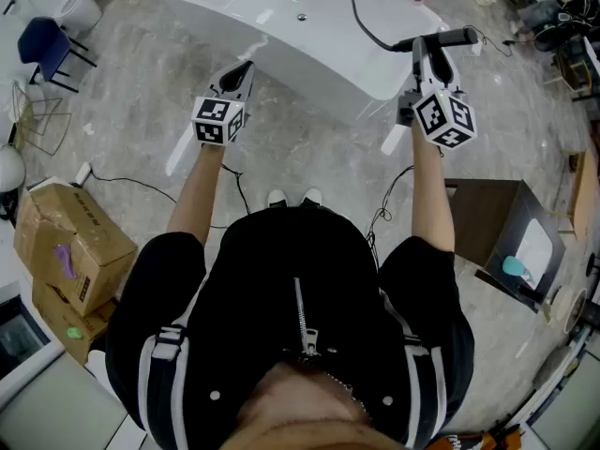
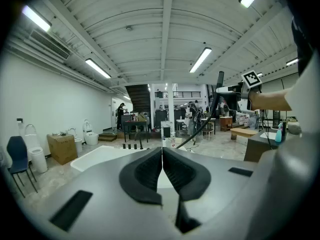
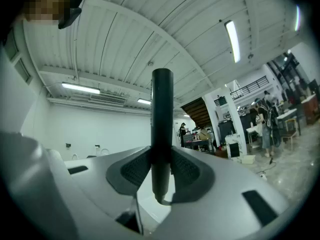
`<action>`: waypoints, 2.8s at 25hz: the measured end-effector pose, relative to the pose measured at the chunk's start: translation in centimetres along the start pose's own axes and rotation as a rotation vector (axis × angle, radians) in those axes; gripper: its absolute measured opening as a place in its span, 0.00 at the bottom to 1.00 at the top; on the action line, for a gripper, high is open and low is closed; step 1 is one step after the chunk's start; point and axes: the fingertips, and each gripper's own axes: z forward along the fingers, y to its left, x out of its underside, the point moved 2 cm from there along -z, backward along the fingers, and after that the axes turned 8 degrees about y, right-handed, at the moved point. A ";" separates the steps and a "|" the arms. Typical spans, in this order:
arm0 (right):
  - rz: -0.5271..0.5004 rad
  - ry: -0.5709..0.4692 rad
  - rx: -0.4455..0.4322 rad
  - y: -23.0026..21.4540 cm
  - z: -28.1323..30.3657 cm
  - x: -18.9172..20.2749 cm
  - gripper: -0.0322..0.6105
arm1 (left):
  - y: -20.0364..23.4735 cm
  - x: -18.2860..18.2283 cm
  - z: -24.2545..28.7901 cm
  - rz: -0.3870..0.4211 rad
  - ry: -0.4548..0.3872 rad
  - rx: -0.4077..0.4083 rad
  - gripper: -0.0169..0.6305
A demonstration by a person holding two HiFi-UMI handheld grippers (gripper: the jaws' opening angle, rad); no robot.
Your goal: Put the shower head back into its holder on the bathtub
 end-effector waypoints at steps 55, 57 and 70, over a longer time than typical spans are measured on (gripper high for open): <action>0.101 -0.053 -0.113 -5.0 1.8 -2.8 0.25 | -3.7 6.3 8.2 -0.028 0.155 0.032 0.50; 0.109 -0.061 -0.110 -5.1 2.6 -3.1 0.25 | -3.0 6.3 10.1 -0.022 0.161 0.056 0.50; 0.199 -0.111 -0.045 -8.6 10.7 -6.2 0.25 | -0.1 3.5 27.2 0.079 0.209 0.293 0.50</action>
